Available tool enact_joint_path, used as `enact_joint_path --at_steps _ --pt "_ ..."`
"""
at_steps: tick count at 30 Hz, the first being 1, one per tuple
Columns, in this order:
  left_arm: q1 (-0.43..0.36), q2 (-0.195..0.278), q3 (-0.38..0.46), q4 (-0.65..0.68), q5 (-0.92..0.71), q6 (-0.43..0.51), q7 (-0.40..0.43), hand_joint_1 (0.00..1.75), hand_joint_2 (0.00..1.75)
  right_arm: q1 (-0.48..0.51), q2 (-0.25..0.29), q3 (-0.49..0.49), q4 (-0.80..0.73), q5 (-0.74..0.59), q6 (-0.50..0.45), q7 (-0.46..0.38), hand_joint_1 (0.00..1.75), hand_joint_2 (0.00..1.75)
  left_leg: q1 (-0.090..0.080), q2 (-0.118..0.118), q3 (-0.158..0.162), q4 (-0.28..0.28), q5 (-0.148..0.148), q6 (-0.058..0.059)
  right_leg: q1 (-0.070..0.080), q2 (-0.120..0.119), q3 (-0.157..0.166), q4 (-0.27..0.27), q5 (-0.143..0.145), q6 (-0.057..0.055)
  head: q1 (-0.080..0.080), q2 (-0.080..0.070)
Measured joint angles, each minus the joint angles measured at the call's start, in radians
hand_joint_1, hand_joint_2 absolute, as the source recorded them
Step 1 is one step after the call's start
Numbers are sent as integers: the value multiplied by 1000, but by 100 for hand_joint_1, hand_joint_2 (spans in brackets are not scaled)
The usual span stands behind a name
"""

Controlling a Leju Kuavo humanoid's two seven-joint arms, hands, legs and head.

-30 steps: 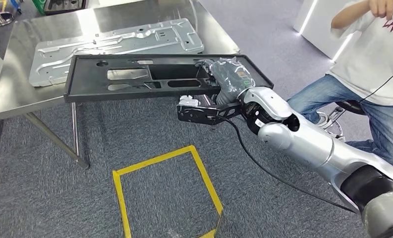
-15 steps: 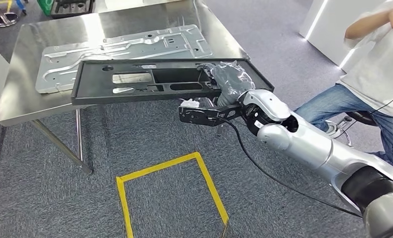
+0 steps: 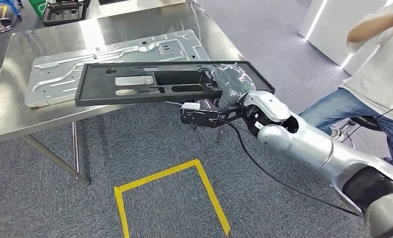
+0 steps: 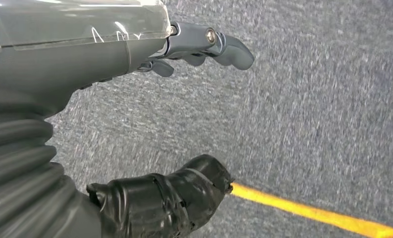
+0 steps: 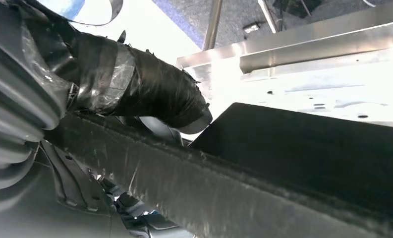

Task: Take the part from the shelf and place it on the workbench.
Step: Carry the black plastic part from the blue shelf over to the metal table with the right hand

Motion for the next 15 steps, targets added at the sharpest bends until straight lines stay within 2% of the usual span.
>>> enact_joint_path --at_steps 3,5,7,9,10,11,12,14,15 --pt "0 0 0 1 -1 0 0 0 175 3 0 0 2 0 0 0 175 175 -5 -3 15 -21 9 11 0 4 12 -1 1 14 0 0" --pt "-2 0 0 1 -1 0 0 0 175 -1 -2 0 3 0 0 0 175 175 0 -2 44 -40 10 15 -1 1 7 26 6 25 1 0" --pt "-5 -1 0 1 -1 -1 1 0 175 -7 -3 0 4 1 0 0 175 175 3 -2 77 -58 2 19 -1 -3 -36 108 -12 32 2 0" --pt "-6 -2 0 1 -2 -1 2 0 175 -4 -3 0 5 1 -1 0 175 175 4 -3 93 -60 -11 22 0 -4 -109 209 -64 33 2 0" --pt "-6 -2 0 1 -2 -2 3 0 175 0 -3 0 7 1 -1 0 175 175 4 -3 102 -60 -20 22 -1 -5 -140 237 -84 34 2 0" --pt "-4 -2 0 1 -2 -2 5 0 175 4 -3 0 8 1 0 0 175 175 4 -4 111 -59 -29 22 -2 -5 -158 238 -86 35 2 0" --pt "-3 -3 0 1 -2 -2 6 0 175 6 -3 0 9 1 0 0 175 175 4 -5 122 -57 -39 21 -2 -5 -162 208 -64 35 2 0" --pt "-3 -3 0 1 -2 -3 7 0 175 7 -3 0 10 1 0 0 175 175 4 -6 144 -50 -61 16 -4 -6 -143 93 33 36 2 0" --pt "-3 -3 0 1 -2 -3 6 0 175 7 -3 0 11 0 0 0 175 175 3 -7 150 -45 -72 12 -3 -7 -134 44 69 33 2 0"
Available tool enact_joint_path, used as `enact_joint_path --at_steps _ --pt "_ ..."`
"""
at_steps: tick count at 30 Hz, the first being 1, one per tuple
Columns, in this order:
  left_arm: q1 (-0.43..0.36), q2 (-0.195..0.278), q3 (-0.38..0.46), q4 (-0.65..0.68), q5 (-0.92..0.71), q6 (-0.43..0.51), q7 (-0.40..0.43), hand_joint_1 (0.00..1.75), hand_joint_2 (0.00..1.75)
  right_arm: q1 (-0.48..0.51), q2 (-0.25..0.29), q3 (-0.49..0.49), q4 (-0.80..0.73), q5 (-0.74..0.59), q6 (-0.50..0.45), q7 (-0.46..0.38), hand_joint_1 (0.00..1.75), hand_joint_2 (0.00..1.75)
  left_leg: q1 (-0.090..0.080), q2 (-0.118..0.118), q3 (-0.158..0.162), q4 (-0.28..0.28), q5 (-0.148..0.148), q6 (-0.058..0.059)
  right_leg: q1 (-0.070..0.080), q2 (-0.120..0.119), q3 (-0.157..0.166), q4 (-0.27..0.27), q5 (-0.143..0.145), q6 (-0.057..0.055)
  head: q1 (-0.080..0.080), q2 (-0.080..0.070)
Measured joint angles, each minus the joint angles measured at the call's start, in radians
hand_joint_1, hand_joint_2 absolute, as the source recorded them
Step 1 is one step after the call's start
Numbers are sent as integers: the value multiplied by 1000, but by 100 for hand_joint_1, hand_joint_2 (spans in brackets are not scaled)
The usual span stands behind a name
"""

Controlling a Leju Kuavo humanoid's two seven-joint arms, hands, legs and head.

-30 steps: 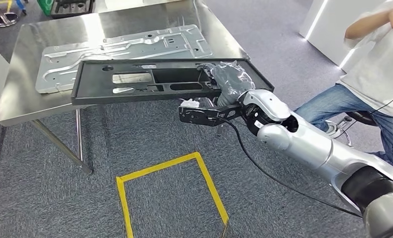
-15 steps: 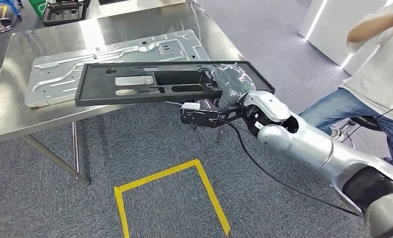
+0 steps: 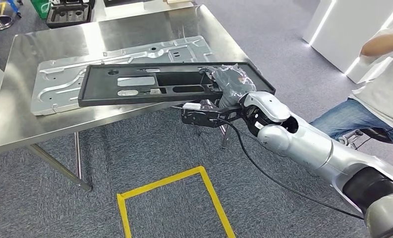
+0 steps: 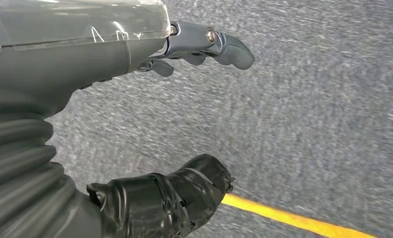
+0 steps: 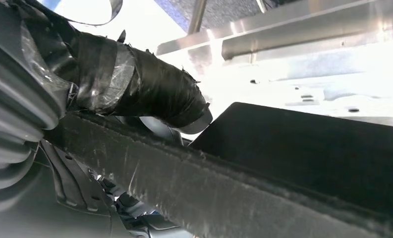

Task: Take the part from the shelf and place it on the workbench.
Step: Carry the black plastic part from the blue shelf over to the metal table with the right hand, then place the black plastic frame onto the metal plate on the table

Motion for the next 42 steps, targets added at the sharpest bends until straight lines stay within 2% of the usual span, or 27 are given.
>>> enact_joint_path --at_steps 1,2,5,7,9,10,11,12,13,14,15,17,20,21,23,25,26,27,29,30,32,34,36,38,40,41,42 --pt "-1 0 0 0 0 0 0 0 175 1 0 0 1 0 0 0 175 175 -1 -1 2 5 -9 -5 1 0 6 -30 27 -4 -1 0" --pt "-2 0 0 0 -1 0 0 0 175 2 0 0 1 -1 0 0 175 175 -3 -2 3 10 -16 -10 2 0 8 -40 33 -11 -1 0" --pt "-3 0 0 0 -3 0 0 0 175 3 0 0 3 0 0 -1 175 175 -2 1 -5 38 -24 -25 0 1 25 -43 29 -28 -2 0" --pt "-5 -1 0 0 -5 0 -1 0 175 2 0 0 2 0 -1 -2 175 175 3 7 -53 122 -35 -39 -2 0 42 -48 21 -38 -2 0" --pt "-8 -2 -1 0 -7 0 -1 0 175 2 0 0 3 0 -1 -2 175 175 8 11 -132 235 -72 -49 -1 -1 57 -50 9 -43 -2 0" --pt "-7 -2 -1 0 -7 0 -1 0 175 3 0 0 3 0 0 -2 175 175 9 12 -166 271 -91 -50 -1 -1 64 -50 1 -43 -2 0" --pt "-5 -2 -1 0 -6 0 0 0 175 3 0 0 3 0 0 -2 175 175 10 13 -186 279 -96 -50 0 0 74 -50 -7 -44 -2 0" --pt "-3 -2 -1 0 -6 0 0 0 175 4 0 0 3 0 0 -2 175 175 10 13 -191 257 -81 -47 1 1 85 -50 -15 -43 -2 0" --pt "-1 -2 -1 0 -6 0 0 0 175 4 0 0 4 0 0 -2 175 175 8 13 -181 206 -44 -41 3 2 97 -50 -24 -43 -2 0" --pt "0 -2 -1 0 -6 0 0 0 175 4 0 0 4 0 0 -3 175 175 5 13 -162 138 8 -32 4 2 109 -51 -32 -43 -2 0" --pt "0 0 -1 0 -7 0 0 0 175 4 0 0 4 0 0 -3 175 175 0 13 -145 81 48 -24 6 3 119 -52 -40 -41 -2 0" --pt "-2 2 -1 1 -7 0 1 0 175 5 1 0 5 -1 0 -3 175 175 -7 10 -119 17 81 -9 7 5 132 -54 -49 -32 -2 0" --pt "-2 3 -1 1 -7 2 4 0 175 12 1 0 5 -1 -1 -4 175 175 -6 9 -87 -8 81 3 8 5 144 -39 -50 -17 -1 0" --pt "-2 3 -1 1 -7 2 5 0 175 12 1 0 5 0 -1 -5 175 175 -4 10 -75 -14 80 6 7 4 137 -18 -59 -13 -1 0" --pt "-3 3 -1 1 -8 2 8 0 175 12 0 0 5 0 -3 -5 175 175 -1 11 -59 -20 77 10 3 2 89 69 -99 -4 -1 0" --pt "-5 3 -1 1 -7 2 11 0 175 20 0 0 6 0 -5 -5 175 175 0 10 -55 -18 68 11 1 2 14 174 -144 4 -1 0" --pt "-4 3 -1 1 -7 2 12 0 175 26 0 0 6 0 -5 -5 175 175 2 9 -52 -15 61 9 -2 1 -13 195 -147 9 -1 0" --pt "-3 3 -1 1 -7 3 13 0 175 32 0 0 7 0 -5 -5 175 175 4 8 -48 -11 53 7 -5 1 -23 184 -129 13 -1 0" --pt "-1 2 -1 1 -6 3 16 0 175 38 0 0 8 0 -5 -5 175 175 9 6 -38 4 32 -3 -14 1 -1 82 -44 22 -1 0" --pt "-2 2 -1 1 -6 3 17 0 175 39 1 0 8 0 -5 -5 175 175 10 5 -36 14 22 -10 -15 2 11 28 -18 24 -1 0" --pt "-4 3 -1 1 -7 4 19 0 175 44 1 1 10 0 -6 -5 175 175 9 4 -39 28 8 -23 -13 2 25 -18 -3 12 0 0" --pt "-3 2 -1 1 -7 5 21 0 175 52 1 1 12 1 -7 -5 175 175 8 2 -38 35 -1 -33 -11 2 29 -14 -5 -9 1 0" --pt "-3 2 -1 1 -7 5 24 0 175 57 1 1 13 1 -8 -6 175 175 10 4 -42 60 -12 -42 -13 2 41 -17 -6 -23 0 0" --pt "-5 2 -1 1 -8 5 26 0 175 57 1 1 13 2 -9 -7 175 175 13 9 -90 147 -37 -52 -13 2 56 -21 -13 -33 0 0" --pt "-6 1 -1 1 -8 5 27 0 175 60 1 1 14 2 -11 -8 175 175 15 13 -169 265 -71 -58 -11 2 69 -21 -24 -37 0 0" --pt "-5 1 -1 1 -8 5 27 0 175 63 1 1 15 2 -11 -9 175 175 15 14 -200 298 -75 -57 -9 2 76 -21 -30 -38 0 0" --pt "-3 0 -1 1 -8 5 27 0 175 66 1 1 15 3 -11 -11 175 175 15 14 -215 300 -62 -54 -6 2 85 -22 -38 -39 0 0"
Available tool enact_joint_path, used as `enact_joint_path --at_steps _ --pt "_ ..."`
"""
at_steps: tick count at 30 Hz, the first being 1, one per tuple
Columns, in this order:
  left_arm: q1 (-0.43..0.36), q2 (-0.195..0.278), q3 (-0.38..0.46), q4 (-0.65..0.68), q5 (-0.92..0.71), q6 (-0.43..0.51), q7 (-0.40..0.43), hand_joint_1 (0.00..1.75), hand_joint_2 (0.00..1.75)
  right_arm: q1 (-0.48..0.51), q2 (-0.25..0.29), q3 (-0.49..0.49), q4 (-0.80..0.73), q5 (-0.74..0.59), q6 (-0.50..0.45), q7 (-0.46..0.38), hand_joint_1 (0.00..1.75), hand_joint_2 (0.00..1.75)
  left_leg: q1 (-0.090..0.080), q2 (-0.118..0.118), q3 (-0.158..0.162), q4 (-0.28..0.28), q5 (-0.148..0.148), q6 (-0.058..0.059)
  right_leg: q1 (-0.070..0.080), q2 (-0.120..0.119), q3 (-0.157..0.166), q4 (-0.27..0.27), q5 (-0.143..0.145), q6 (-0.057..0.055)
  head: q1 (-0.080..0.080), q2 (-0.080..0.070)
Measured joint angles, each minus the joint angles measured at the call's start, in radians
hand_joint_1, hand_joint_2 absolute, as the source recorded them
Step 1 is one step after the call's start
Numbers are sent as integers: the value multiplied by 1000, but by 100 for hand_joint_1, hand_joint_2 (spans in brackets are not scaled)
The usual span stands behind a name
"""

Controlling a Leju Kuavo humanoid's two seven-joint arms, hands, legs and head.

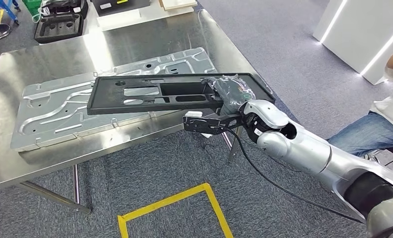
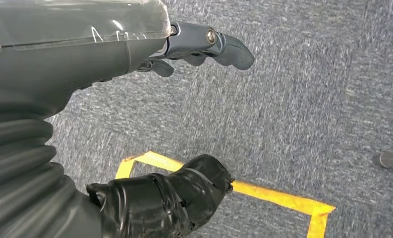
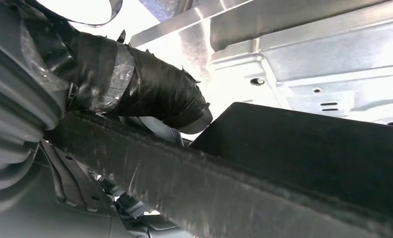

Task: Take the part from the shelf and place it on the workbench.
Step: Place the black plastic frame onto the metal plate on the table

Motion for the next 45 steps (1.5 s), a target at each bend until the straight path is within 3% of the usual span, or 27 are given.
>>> enact_joint_path --at_steps 1,3,5,7,10,13,14,15,16,18,19,20,23,25,26,29,30,31,34,35,36,40,41,43,45 --pt "1 0 0 0 0 0 0 0 175 3 0 0 0 1 0 -2 175 175 -2 0 4 -35 33 7 3 0 11 0 -8 -1 0 0" --pt "2 1 0 0 0 0 0 0 175 5 0 0 1 4 1 -6 175 175 -11 0 46 -160 117 32 9 1 33 -4 -22 -1 0 0" --pt "0 4 0 1 -1 0 0 0 175 4 1 0 3 9 2 -8 175 175 -23 -1 81 -244 132 55 9 3 48 -13 -33 5 0 0" --pt "-1 5 0 2 -1 0 0 0 175 6 3 0 7 13 4 -10 175 175 -29 -3 100 -276 116 68 8 3 60 -14 -29 15 0 0" --pt "3 6 0 2 -1 1 2 0 175 5 5 0 13 15 8 -12 175 175 -22 -2 153 -315 131 69 8 0 60 27 -44 25 0 0" --pt "-2 5 -1 2 -2 1 4 0 175 -2 6 0 17 16 10 -15 175 175 -19 -1 175 -322 124 71 5 -1 -36 176 -111 35 0 0" --pt "-3 4 -1 2 -2 1 5 0 175 -1 6 0 19 16 11 -15 175 175 -17 -2 179 -321 118 69 1 -1 -71 214 -125 41 0 0" --pt "-1 4 -1 2 -2 1 6 0 175 2 6 0 21 16 12 -15 175 175 -15 -3 186 -320 110 66 -4 -1 -92 223 -122 47 0 0" --pt "0 3 -1 2 -2 1 7 0 175 4 6 0 24 17 16 -16 175 175 -11 -5 193 -316 101 62 -9 -2 -98 199 -96 56 0 0" --pt "3 3 -1 3 -3 0 8 0 175 4 6 1 31 29 35 -20 175 175 -4 -8 204 -300 77 48 -21 -2 -79 90 -4 74 0 0" --pt "2 4 -1 3 -3 0 9 0 175 0 6 3 36 39 50 -24 175 175 -1 -9 205 -288 65 40 -23 -2 -72 43 19 75 1 0" --pt "0 4 -2 4 -4 0 9 0 175 -3 7 7 41 51 68 -29 175 175 -1 -10 202 -276 55 32 -23 -3 -68 18 36 70 1 0" --pt "-2 3 -2 4 -8 -2 8 0 175 -11 7 21 57 91 119 -51 175 175 -2 -11 197 -257 36 13 -18 -5 -66 20 35 36 0 0" --pt "-4 2 -2 4 -11 -3 8 0 175 -24 7 30 72 117 143 -74 175 175 2 -7 182 -221 29 3 -18 -4 -54 18 29 22 0 0" --pt "-6 2 -3 4 -12 -4 8 0 175 -33 8 36 81 131 150 -88 175 175 3 -4 156 -178 22 -1 -19 -4 -46 16 26 17 0 0" --pt "-8 2 -7 4 -19 -6 8 0 175 -51 10 62 114 179 165 -138 175 175 4 -1 41 -20 -22 -9 -17 -4 -25 14 9 11 0 0" --pt "-6 2 -8 4 -20 -7 8 0 175 -54 11 74 127 198 169 -155 175 175 4 0 15 -4 -28 -9 -16 -3 -15 14 1 10 0 0" --pt "-4 1 -8 4 -21 -7 8 0 175 -56 12 88 141 215 171 -170 175 175 4 0 5 -22 -14 -6 -15 -2 -4 14 -8 10 0 0" --pt "-1 2 -8 4 -23 -7 9 0 175 -63 18 119 180 263 173 -208 175 175 -3 -1 36 -191 117 14 -13 -1 29 10 -32 15 0 0" --pt "0 2 -9 4 -24 -7 9 0 175 -66 20 125 188 275 173 -218 175 175 -8 -1 46 -233 144 20 -13 0 35 7 -38 18 0 0" --pt "1 2 -9 4 -24 -6 10 0 175 -69 23 130 196 283 173 -226 175 175 -12 -2 51 -254 160 25 -12 2 38 3 -43 24 0 0" --pt "1 2 -10 4 -24 -6 10 0 175 -80 30 148 222 319 172 -248 175 175 -10 -3 80 -281 163 36 -10 3 53 -4 -62 45 1 0" --pt "-1 2 -11 4 -25 -5 10 0 175 -84 31 152 228 337 171 -253 175 175 -8 -2 91 -292 163 41 -8 2 38 27 -78 46 2 0" --pt "-5 1 -14 4 -25 -5 10 0 175 -88 33 156 240 378 170 -260 175 175 -8 -2 104 -300 157 51 -4 -1 -33 146 -121 46 3 0" --pt "-7 1 -17 4 -24 -3 11 0 175 -81 35 157 254 418 165 -256 175 175 -10 -4 110 -297 147 55 -2 -1 -109 240 -131 47 4 0"
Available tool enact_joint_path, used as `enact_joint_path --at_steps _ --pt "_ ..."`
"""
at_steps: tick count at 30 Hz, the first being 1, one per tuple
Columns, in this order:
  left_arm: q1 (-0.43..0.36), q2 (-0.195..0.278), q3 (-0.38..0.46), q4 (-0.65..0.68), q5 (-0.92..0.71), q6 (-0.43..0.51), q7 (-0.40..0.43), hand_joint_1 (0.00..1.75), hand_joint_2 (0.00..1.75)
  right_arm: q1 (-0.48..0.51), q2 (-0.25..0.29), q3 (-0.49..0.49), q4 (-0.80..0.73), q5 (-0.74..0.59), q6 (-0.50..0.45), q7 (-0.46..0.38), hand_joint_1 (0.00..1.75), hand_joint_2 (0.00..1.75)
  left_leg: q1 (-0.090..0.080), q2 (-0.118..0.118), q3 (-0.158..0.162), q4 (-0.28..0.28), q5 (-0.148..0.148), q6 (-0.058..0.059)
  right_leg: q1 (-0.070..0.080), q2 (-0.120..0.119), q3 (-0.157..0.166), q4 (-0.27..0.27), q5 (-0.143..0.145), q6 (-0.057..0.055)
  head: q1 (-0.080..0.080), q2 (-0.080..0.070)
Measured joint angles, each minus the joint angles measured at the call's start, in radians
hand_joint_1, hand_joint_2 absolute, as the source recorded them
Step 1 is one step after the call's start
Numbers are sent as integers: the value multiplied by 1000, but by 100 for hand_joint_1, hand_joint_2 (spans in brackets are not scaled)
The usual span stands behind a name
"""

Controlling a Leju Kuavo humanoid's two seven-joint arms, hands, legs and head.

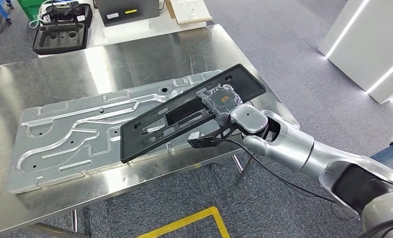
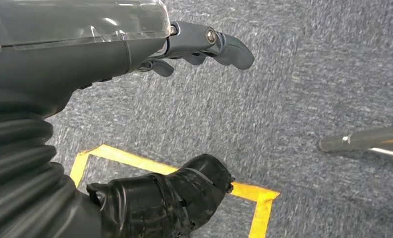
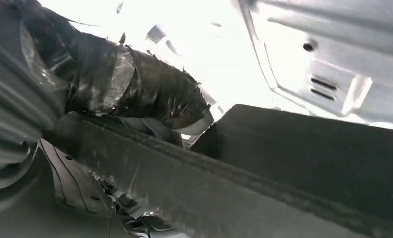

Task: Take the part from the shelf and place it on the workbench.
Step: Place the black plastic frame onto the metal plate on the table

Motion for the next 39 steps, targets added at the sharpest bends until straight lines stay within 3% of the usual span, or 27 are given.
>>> enact_joint_path --at_steps 1,2,3,5,7,10,12,14,16,17,20,21,25,27,29,31,32,35,37,39 --pt "1 0 -1 0 1 2 0 0 175 8 0 1 8 24 -8 5 175 175 -1 -1 5 3 -7 0 0 0 -16 0 23 1 0 0" --pt "2 -1 -1 0 2 5 -2 0 175 17 0 1 16 51 -21 12 175 175 -1 -3 10 8 -15 0 0 -1 -14 -35 62 2 0 0" --pt "3 -2 -2 0 4 8 -5 0 175 26 0 1 26 85 -39 22 175 175 -1 -5 15 16 -25 -3 -1 -2 1 -97 109 1 0 0" --pt "5 -4 -2 0 9 9 -15 0 175 44 0 0 48 149 -80 41 175 175 -4 -8 19 33 -43 -10 2 -3 36 -197 163 -6 0 0" --pt "5 -6 -2 0 14 7 -25 0 175 68 -1 -10 68 197 -117 58 175 175 -7 -10 17 40 -50 -19 6 -2 49 -225 165 -16 0 0" --pt "7 -9 -2 0 18 0 -35 0 175 114 -1 -54 96 247 -168 85 175 175 -6 -9 13 52 -63 -31 0 -2 58 -235 166 -29 -1 0" --pt "6 -10 -3 0 21 -2 -39 0 175 136 -1 -88 112 263 -187 99 175 175 0 -4 -18 128 -107 -46 -5 -4 67 -239 165 -37 -2 0" --pt "7 -10 -3 0 21 -3 -40 0 175 151 -2 -111 126 266 -193 104 175 175 7 0 -77 250 -156 -58 -6 -4 72 -240 162 -41 -2 0" --pt "9 -11 -3 0 21 -3 -40 0 175 165 -1 -124 138 266 -194 104 175 175 14 3 -108 301 -159 -63 -7 -3 74 -239 160 -42 -2 0" --pt "10 -12 -3 0 21 -3 -41 0 175 169 -1 -129 143 266 -194 104 175 175 16 4 -97 274 -136 -63 -8 -2 75 -239 159 -41 -2 0" --pt "7 -12 -3 0 21 -3 -41 0 175 173 -1 -144 149 266 -196 104 175 175 15 4 -3 83 -54 -56 -9 1 80 -240 156 -32 -2 0" --pt "6 -12 -3 0 21 -3 -42 0 175 173 -1 -149 152 266 -196 105 175 175 12 4 17 45 -47 -52 -9 2 81 -242 156 -27 -2 0" --pt "7 -12 -3 0 21 -3 -42 0 175 178 -2 -164 160 266 -196 106 175 175 9 4 34 14 -42 -29 -9 2 84 -246 153 -4 -1 0" --pt "6 -13 -3 0 21 -3 -42 0 175 180 -2 -171 164 266 -194 110 87 87 12 7 44 -2 -34 -14 -7 0 60 -189 116 -1 0 0" --pt "5 -14 -3 0 21 -3 -44 0 175 187 -2 -180 170 264 -190 118 0 0 9 8 46 -4 -34 -7 -3 -1 4 -71 57 -3 0 0" --pt "6 -14 -3 0 21 -3 -45 0 175 202 -2 -189 179 255 -187 125 0 0 6 7 46 -2 -36 -4 -1 -1 -39 14 33 -3 0 0" --pt "6 -14 -4 0 21 -2 -45 0 131 210 -2 -195 184 243 -187 126 0 0 5 6 46 0 -38 -3 -1 -1 -38 6 49 -3 0 0" --pt "6 -14 -5 0 23 8 -43 0 0 225 -1 -217 197 169 -193 121 0 0 3 3 42 17 -48 -10 -2 -3 44 -169 138 -5 0 0" --pt "6 -13 -5 0 30 9 -39 0 0 232 2 -236 202 69 -206 106 0 0 -2 1 36 31 -56 -19 0 -2 74 -231 152 -13 -1 0" --pt "6 -12 -5 0 38 0 -34 0 0 243 10 -251 205 -62 -228 84 0 0 -5 1 33 35 -57 -27 1 0 74 -232 152 -24 -2 0"
